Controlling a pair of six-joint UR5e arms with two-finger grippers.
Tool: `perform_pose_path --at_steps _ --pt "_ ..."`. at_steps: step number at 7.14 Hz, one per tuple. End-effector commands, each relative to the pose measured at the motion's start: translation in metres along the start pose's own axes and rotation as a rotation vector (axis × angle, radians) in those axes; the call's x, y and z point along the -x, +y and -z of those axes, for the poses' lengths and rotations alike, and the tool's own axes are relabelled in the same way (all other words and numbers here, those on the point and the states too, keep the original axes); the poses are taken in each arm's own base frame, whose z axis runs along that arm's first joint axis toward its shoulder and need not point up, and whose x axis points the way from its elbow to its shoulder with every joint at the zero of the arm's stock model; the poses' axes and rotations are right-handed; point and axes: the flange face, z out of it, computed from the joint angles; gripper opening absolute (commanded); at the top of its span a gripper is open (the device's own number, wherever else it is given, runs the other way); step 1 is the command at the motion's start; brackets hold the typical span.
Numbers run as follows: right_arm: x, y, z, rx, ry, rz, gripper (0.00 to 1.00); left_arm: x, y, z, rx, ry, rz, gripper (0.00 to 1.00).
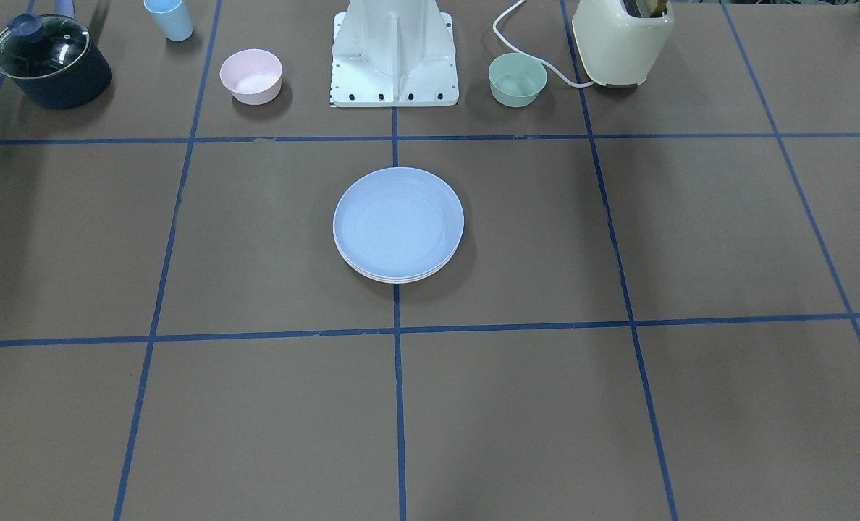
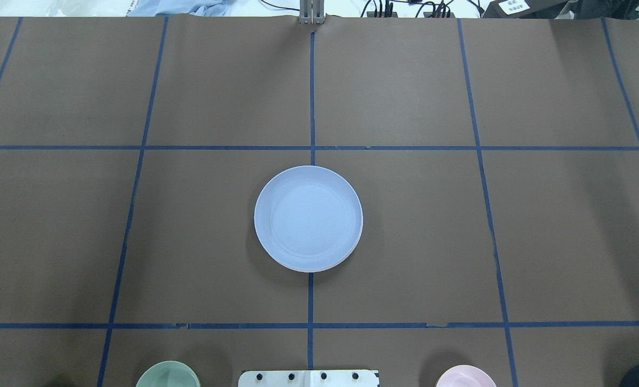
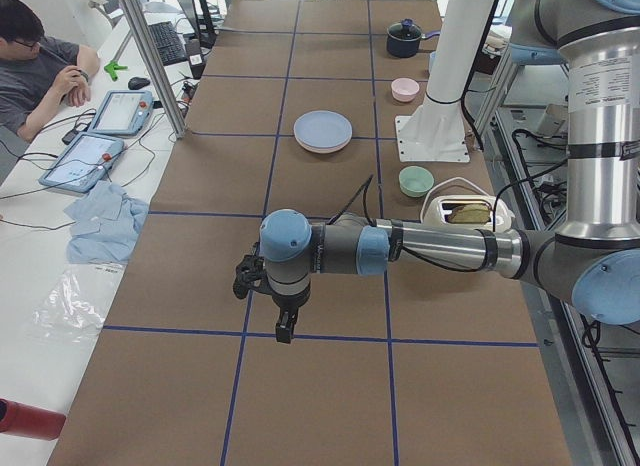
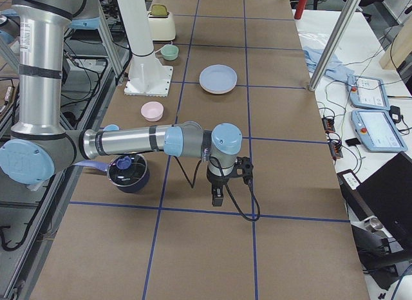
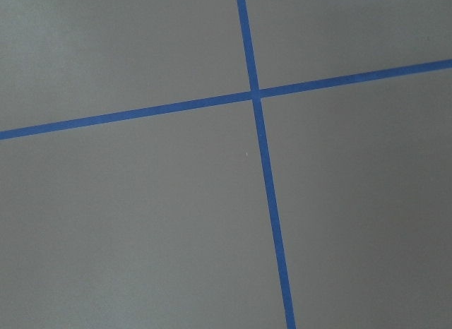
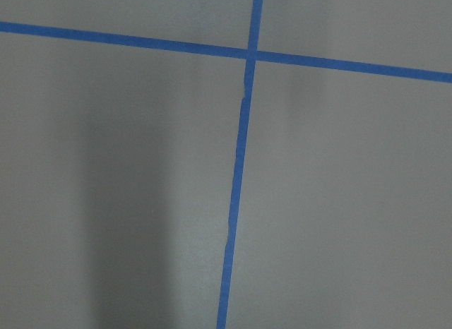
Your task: Stack three plates with pink and blue
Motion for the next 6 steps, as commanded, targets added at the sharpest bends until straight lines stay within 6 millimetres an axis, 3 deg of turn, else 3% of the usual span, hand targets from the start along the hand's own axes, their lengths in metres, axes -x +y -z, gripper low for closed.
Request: perform_pose_path --at_steps 1,6 --pt "-0.0002 0.0 -0.0002 0.0 0.0 0.0 1.0 -0.0007 -0.0004 0.0008 -0.002 0.001 -0.001 1.0" --pt "0.0006 -0.0001 -0.0002 0.0 -0.008 0.0 1.0 -0.0002 -0.0004 -0.0006 0.0 0.001 -0.001 1.0"
